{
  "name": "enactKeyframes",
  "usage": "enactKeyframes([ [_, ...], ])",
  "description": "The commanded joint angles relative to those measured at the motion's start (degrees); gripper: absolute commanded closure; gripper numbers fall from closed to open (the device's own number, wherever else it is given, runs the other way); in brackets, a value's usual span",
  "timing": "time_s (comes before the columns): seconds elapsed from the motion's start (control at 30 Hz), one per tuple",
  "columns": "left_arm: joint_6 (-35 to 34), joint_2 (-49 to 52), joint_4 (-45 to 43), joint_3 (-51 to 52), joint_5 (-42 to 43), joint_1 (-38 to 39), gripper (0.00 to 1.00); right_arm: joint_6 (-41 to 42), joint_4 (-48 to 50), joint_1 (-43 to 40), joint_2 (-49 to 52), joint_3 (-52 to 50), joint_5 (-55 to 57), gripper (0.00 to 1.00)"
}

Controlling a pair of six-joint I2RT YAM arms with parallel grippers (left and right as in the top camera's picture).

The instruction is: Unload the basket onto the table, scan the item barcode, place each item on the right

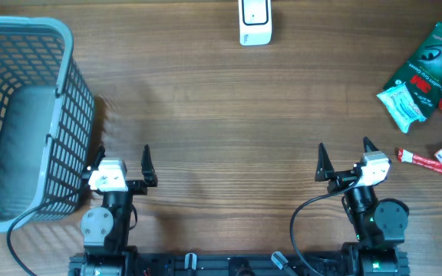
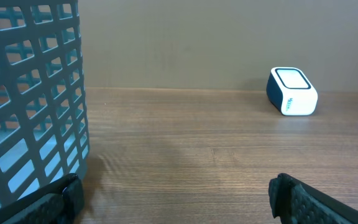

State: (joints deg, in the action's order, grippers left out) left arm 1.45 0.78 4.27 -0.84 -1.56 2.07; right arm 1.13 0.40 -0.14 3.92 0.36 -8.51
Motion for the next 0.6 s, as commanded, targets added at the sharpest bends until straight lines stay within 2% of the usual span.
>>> enactKeyframes([
  [0.0, 1.11, -0.57, -0.22, 0.52, 0.68, -0.48, 0.00, -1.14, 0.17, 1.36, 0.42, -0.07, -0.26, 0.00],
  [0.13, 1.11, -0.57, -0.22, 0.52, 0.68, -0.48, 0.00, -1.11, 0.17, 3.89, 0.42, -0.07, -0.28, 0.00],
  [0.57, 1.11, -0.48, -0.22, 0.52, 0.68, -0.48, 0.00, -1.11, 0.17, 4.46, 0.37, -0.07, -0.26, 0.00],
])
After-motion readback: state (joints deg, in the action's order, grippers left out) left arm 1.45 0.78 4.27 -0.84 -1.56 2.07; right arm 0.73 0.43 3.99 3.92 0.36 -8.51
